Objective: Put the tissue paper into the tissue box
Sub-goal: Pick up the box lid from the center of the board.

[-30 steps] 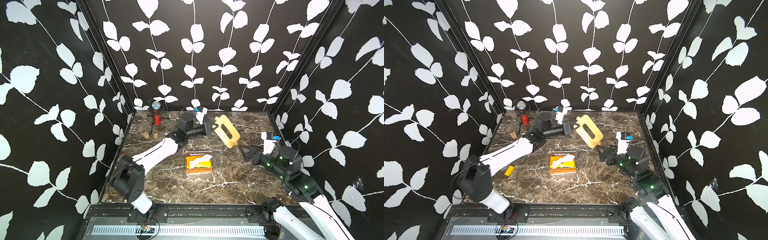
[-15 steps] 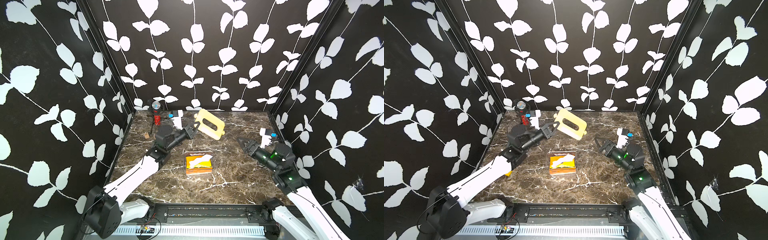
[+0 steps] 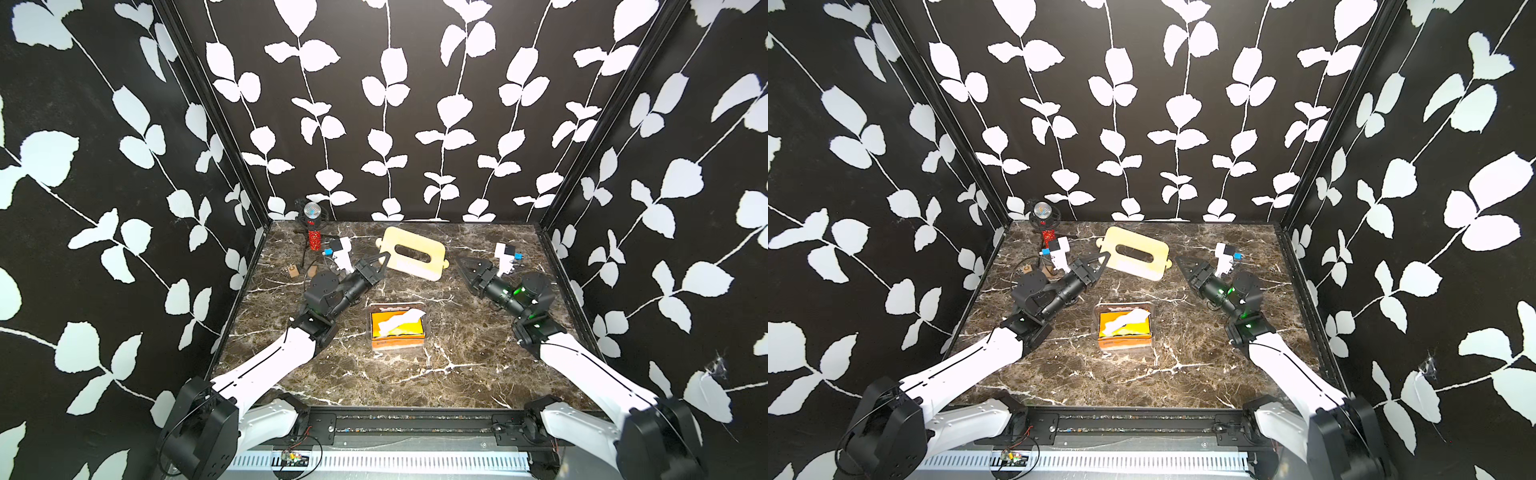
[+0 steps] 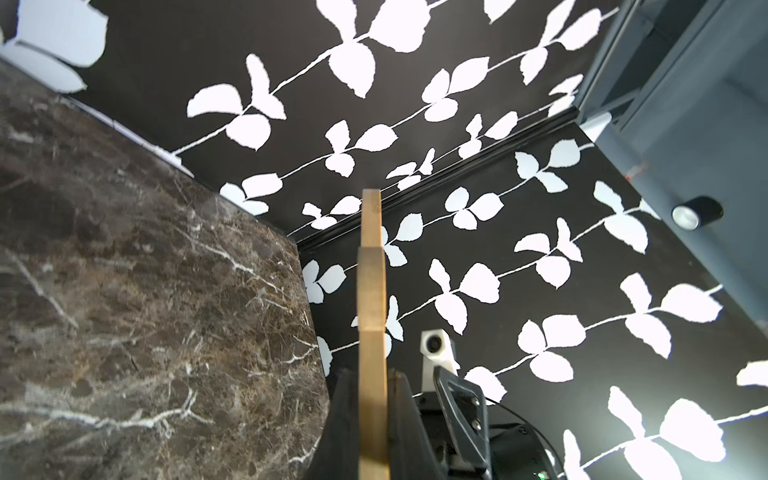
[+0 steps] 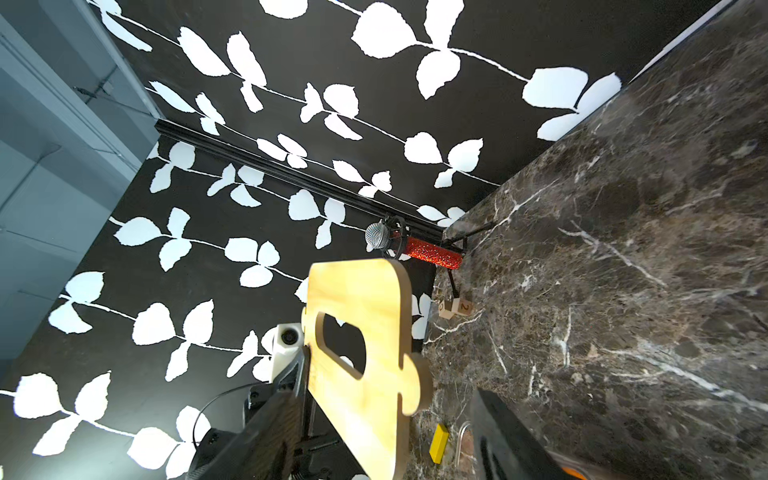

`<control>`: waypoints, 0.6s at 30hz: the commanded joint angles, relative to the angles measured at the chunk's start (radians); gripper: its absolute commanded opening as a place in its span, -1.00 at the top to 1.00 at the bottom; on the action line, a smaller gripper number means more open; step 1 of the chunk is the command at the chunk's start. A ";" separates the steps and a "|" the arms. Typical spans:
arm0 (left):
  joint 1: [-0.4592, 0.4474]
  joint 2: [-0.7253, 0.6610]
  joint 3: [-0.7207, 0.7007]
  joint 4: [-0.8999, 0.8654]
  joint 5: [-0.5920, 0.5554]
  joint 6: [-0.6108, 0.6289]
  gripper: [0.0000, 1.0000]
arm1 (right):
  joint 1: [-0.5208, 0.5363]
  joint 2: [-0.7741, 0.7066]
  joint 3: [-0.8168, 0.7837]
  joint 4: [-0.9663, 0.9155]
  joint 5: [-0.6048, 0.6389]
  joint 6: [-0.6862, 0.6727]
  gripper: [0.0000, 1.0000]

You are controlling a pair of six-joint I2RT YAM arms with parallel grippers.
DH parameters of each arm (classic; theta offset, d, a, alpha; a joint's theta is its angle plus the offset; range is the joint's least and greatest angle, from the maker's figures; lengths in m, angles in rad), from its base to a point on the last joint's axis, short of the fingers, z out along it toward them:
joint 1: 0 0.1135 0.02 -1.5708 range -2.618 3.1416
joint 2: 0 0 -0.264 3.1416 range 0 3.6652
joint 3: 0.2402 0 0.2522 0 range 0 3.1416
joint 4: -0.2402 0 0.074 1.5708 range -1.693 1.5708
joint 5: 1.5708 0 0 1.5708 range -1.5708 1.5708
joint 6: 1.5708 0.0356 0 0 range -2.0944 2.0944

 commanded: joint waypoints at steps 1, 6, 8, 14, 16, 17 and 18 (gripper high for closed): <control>0.006 -0.016 -0.007 0.119 0.002 -0.086 1.00 | -0.006 0.043 0.012 0.249 -0.039 0.109 -0.30; 0.006 -0.013 -0.021 0.152 0.008 -0.129 1.00 | -0.006 0.109 0.030 0.319 -0.056 0.154 -0.20; 0.007 -0.014 -0.023 0.151 0.012 -0.136 1.00 | -0.006 0.130 0.028 0.356 -0.049 0.180 -0.13; 0.006 0.003 -0.035 0.165 0.020 -0.154 1.00 | 0.018 0.184 0.052 0.443 -0.067 0.249 -0.04; 0.005 0.014 -0.037 0.179 0.023 -0.161 1.00 | 0.041 0.197 0.063 0.449 -0.074 0.253 -0.03; 0.006 0.017 -0.036 0.184 0.024 -0.164 1.00 | 0.051 0.201 0.066 0.453 -0.075 0.255 -0.01; 0.006 0.022 -0.038 0.188 0.024 -0.168 1.00 | 0.061 0.205 0.068 0.460 -0.075 0.258 0.02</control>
